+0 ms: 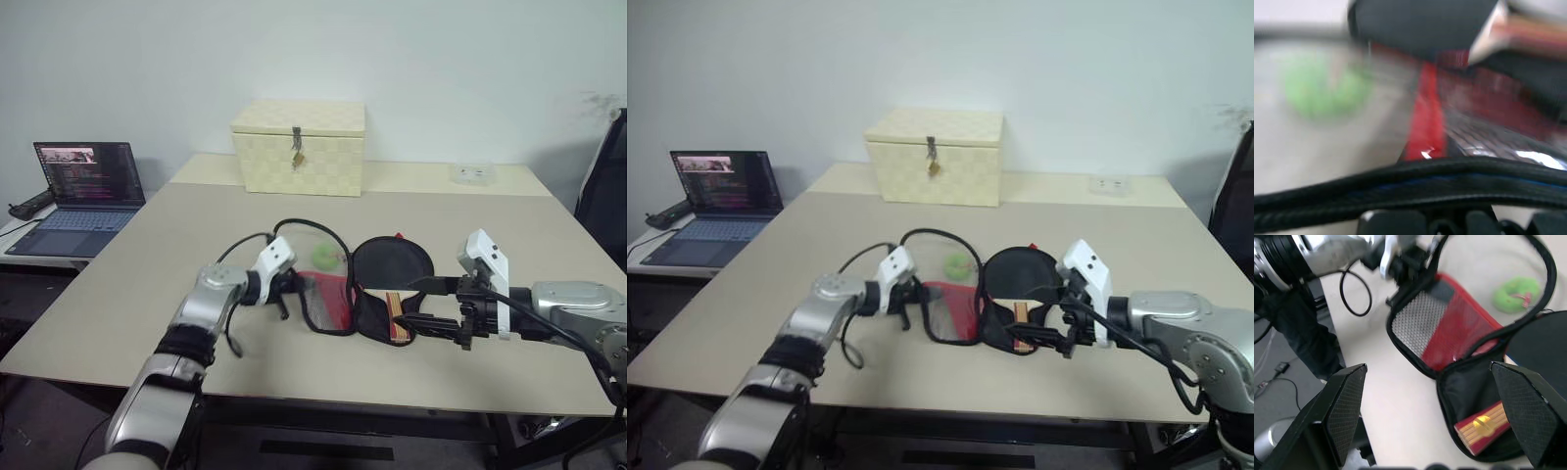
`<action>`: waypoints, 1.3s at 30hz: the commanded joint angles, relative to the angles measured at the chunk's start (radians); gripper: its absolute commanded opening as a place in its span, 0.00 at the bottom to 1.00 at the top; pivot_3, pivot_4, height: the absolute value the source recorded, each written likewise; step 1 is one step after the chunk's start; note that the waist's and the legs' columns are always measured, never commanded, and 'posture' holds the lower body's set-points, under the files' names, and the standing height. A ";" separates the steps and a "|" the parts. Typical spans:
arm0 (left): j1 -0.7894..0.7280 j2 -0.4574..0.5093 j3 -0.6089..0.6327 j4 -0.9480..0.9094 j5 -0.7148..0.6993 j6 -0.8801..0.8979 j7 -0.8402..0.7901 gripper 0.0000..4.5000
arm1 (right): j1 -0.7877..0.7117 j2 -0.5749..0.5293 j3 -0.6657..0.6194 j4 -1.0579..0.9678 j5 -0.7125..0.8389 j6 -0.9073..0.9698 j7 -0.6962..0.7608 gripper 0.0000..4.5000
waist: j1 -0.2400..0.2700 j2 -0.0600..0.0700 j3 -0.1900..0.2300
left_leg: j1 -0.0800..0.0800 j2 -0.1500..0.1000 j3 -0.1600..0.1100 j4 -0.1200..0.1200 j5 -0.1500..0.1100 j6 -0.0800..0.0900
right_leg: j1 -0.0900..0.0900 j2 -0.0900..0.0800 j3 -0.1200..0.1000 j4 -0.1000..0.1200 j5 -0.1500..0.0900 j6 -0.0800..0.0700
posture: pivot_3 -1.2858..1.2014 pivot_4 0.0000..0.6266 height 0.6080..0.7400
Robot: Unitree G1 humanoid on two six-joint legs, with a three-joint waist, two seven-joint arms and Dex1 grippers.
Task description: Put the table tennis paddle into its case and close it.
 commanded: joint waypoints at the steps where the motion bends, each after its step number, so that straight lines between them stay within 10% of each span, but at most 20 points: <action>1: -0.063 -0.042 -0.017 0.028 -0.002 -0.051 -0.016 0.01 | -0.001 -0.012 -0.035 -0.013 0.016 -0.016 -0.008 0.99 | -0.002 0.000 0.000 | 0.000 0.000 0.001 0.000 0.000 0.001 | 0.000 0.000 0.000 0.000 0.000 0.000 | 0.52 0.24 1.00; 14: -0.162 -0.107 0.005 0.310 0.046 -0.211 0.047 0.01 | 0.002 0.031 -0.012 0.040 -0.028 -0.018 -0.120 0.99 | -0.024 0.000 0.000 | 0.000 0.000 0.003 0.000 -0.002 0.003 | -0.001 0.002 0.002 0.000 0.000 0.001 | 0.52 0.24 1.00; 39: 0.277 0.282 0.267 -0.584 -0.373 0.376 -0.036 0.00 | -0.084 0.463 0.084 0.543 -0.375 -0.062 -0.448 0.99 | -0.027 0.001 0.000 | 0.002 0.003 0.002 0.000 -0.002 0.003 | -0.001 0.000 0.004 0.001 0.000 -0.001 | 0.52 0.24 1.00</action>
